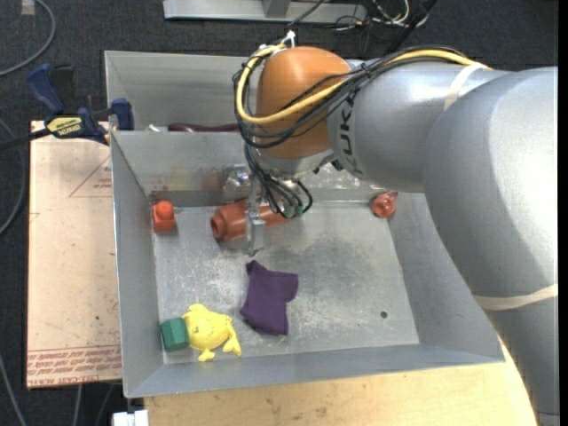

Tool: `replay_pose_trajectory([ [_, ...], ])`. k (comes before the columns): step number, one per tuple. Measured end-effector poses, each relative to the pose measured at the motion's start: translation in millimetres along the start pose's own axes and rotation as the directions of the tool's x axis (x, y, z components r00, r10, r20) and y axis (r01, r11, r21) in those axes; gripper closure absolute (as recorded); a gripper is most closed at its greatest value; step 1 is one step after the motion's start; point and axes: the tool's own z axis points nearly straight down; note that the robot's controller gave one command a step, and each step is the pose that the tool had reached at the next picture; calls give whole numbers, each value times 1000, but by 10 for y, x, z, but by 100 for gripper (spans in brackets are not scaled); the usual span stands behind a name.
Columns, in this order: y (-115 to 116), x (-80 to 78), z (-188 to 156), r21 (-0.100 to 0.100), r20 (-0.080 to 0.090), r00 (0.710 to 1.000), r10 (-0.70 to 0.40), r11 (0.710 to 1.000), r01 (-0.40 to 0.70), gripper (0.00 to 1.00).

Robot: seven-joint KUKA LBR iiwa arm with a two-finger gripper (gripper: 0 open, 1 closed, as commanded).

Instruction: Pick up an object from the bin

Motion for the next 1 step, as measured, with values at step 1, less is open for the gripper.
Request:
replay_pose_trajectory([
  [1,-201,61,344,6,-12,986,165,986,-165,0],
])
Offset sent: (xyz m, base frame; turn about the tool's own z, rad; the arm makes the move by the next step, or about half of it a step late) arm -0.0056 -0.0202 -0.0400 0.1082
